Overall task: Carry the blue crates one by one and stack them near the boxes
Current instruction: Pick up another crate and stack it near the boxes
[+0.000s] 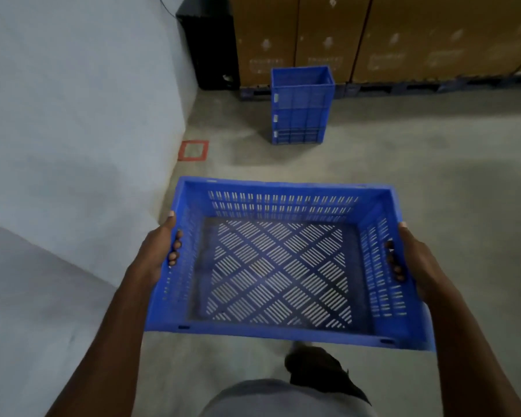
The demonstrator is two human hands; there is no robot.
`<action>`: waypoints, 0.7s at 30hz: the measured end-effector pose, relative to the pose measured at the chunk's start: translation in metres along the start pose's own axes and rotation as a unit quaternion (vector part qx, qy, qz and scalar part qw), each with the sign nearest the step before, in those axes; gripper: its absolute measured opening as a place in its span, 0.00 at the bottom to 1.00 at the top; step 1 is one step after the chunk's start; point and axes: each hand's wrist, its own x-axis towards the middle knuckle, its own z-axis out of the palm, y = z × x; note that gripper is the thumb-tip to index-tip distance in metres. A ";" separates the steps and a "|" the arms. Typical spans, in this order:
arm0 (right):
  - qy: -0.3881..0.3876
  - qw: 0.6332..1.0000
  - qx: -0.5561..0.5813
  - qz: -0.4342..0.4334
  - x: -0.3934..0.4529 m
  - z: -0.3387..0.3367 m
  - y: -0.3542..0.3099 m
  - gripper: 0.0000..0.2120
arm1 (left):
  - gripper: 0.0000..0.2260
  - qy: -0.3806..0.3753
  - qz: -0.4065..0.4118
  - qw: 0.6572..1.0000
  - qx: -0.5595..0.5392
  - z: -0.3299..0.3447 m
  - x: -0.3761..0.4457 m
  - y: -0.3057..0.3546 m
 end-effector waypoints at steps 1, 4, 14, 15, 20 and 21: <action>0.007 1.000 0.002 0.001 0.023 0.001 -0.010 0.30 | 0.24 -0.006 -0.001 1.000 -0.001 0.015 0.019 0.014; 0.006 1.000 0.009 -0.003 0.095 0.003 -0.044 0.30 | 0.23 -0.013 0.003 1.000 -0.007 0.058 0.073 0.053; -0.007 1.000 -0.020 -0.022 0.305 0.017 -0.206 0.28 | 0.24 0.020 -0.012 0.999 -0.041 0.166 0.225 0.184; -0.011 0.999 -0.021 -0.021 0.324 0.020 -0.220 0.28 | 0.24 0.020 -0.014 0.999 -0.044 0.175 0.241 0.197; -0.010 1.000 -0.013 -0.014 0.430 0.045 -0.279 0.30 | 0.23 0.015 -0.013 0.999 -0.035 0.217 0.340 0.257; -0.006 1.000 -0.012 -0.012 0.451 0.051 -0.288 0.30 | 0.23 0.014 -0.011 0.999 -0.033 0.225 0.363 0.268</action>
